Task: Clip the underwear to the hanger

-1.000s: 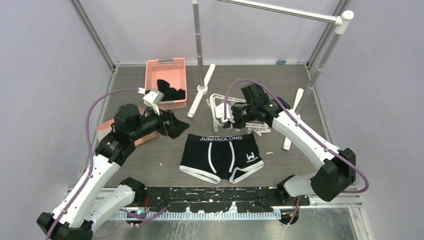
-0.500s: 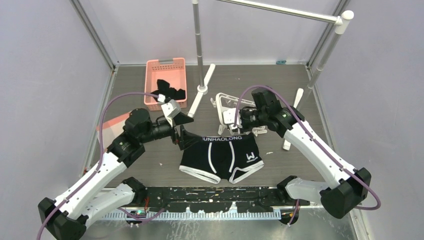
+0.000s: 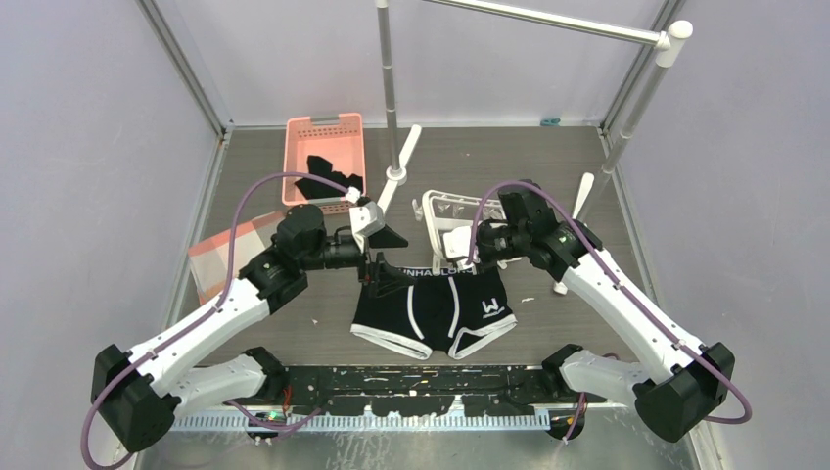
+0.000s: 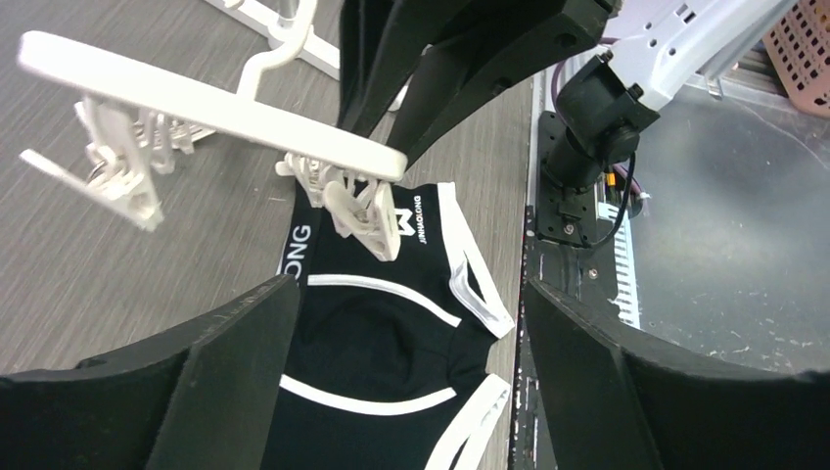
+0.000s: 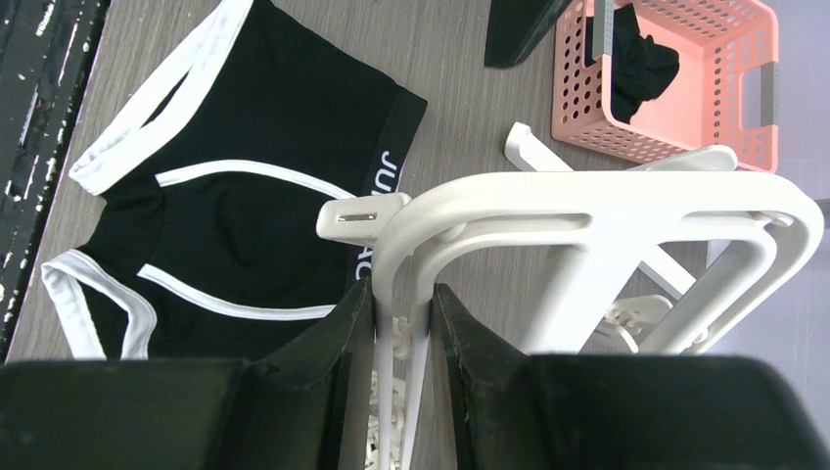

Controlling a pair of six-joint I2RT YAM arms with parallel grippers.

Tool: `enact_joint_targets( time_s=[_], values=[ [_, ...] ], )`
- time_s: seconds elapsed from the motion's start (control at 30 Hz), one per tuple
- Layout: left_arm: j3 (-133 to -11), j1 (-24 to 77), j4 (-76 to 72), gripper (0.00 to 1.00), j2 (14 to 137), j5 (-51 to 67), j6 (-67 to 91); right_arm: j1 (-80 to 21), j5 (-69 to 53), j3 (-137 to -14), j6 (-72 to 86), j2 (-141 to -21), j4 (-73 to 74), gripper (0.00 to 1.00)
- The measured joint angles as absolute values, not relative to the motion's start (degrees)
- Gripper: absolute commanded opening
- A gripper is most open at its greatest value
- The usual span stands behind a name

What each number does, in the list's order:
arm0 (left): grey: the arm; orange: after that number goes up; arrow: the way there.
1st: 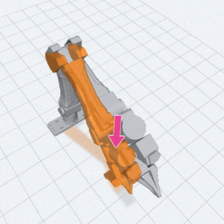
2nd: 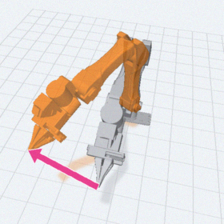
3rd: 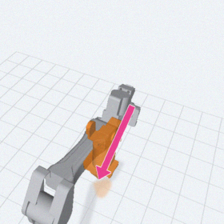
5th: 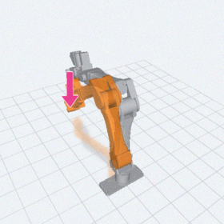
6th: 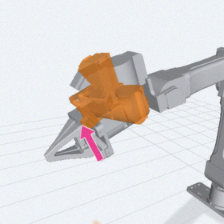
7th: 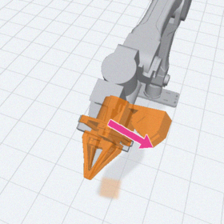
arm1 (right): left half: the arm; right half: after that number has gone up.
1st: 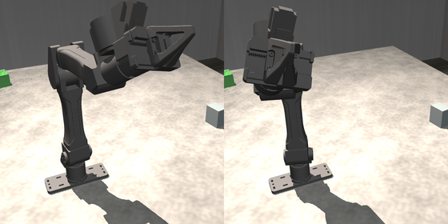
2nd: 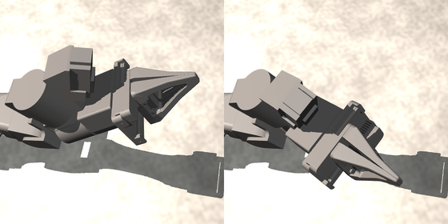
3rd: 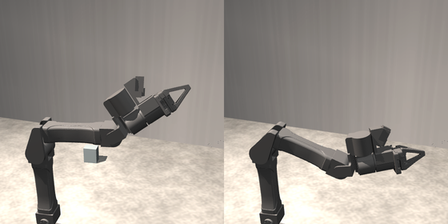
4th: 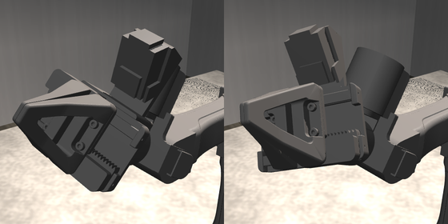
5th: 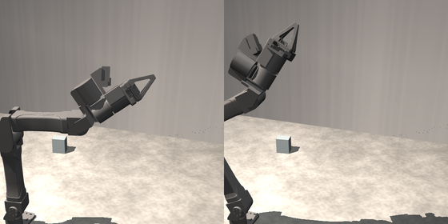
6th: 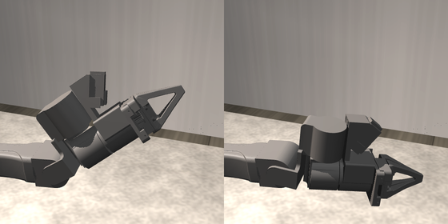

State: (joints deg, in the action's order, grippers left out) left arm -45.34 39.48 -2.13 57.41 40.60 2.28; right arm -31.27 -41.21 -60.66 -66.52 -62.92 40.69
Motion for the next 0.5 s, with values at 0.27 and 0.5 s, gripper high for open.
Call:
enact_joint_targets(
  time_s=[0.27, 0.5],
  values=[
    [-46.39, 42.09, -2.68, 0.92, 61.23, 40.34, 0.49, -31.27, -42.76, -60.66, -66.17, -62.87, 40.60, 0.01],
    [-46.39, 42.44, -3.22, 0.93, 62.06, 39.68, 0.19, -31.27, -42.17, -60.66, -66.22, -62.46, 40.64, 0.00]
  ],
)
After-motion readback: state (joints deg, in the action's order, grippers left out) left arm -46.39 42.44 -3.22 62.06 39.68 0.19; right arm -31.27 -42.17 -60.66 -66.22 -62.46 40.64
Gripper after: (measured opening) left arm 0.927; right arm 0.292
